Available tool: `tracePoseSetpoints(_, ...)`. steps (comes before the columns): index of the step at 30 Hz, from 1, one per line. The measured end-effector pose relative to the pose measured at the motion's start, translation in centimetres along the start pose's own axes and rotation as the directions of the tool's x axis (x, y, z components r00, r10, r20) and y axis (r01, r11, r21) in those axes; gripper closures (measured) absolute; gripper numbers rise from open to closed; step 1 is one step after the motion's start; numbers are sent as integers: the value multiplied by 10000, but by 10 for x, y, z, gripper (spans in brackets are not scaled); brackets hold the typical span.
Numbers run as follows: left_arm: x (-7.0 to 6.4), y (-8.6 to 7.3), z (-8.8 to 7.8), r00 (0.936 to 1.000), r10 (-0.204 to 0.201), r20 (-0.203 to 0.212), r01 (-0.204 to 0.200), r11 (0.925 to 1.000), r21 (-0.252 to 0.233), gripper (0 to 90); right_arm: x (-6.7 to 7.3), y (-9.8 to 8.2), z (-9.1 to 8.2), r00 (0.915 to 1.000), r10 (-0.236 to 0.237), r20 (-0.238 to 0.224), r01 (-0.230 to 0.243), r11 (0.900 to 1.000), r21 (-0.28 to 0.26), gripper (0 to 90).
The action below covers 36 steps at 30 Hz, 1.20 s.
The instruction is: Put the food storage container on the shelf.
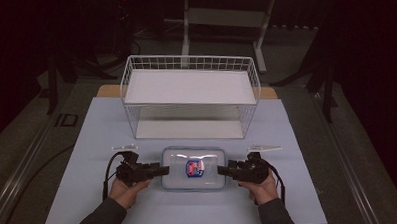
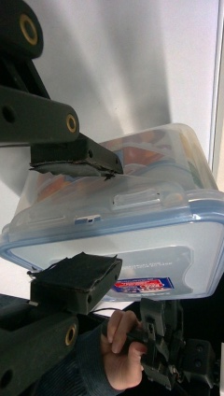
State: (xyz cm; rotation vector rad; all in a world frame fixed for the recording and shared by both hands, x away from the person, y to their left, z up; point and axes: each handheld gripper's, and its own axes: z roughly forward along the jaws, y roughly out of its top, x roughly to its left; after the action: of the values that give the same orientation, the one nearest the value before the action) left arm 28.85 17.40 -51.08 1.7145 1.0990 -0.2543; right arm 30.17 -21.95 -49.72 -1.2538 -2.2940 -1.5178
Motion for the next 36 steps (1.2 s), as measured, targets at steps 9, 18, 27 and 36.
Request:
tracePoseSetpoints(9, -5, -4, -2, 9997, 151, -172, -152, 9999, -51, 501, 0, -8, -2, 9970, 747, -217, -751, 9970, -202, 467)
tracePoseSetpoints(18, -5, -9, -4, 10000, -46, -26, 46, 9999, -137, 512, -1, -12, -2, 9906, 1286, -470, -1286, 9917, 32, 469)
tracePoseSetpoints(27, -1, -10, 0, 9999, -129, 23, 129, 9999, 84, 478, -2, -14, 0, 9940, 996, -452, -998, 9950, -11, 460)
tracePoseSetpoints(36, 6, -9, -5, 9993, -353, 110, 356, 9990, -274, 489, 2, -15, 4, 9973, 557, -479, -562, 9984, -92, 471)
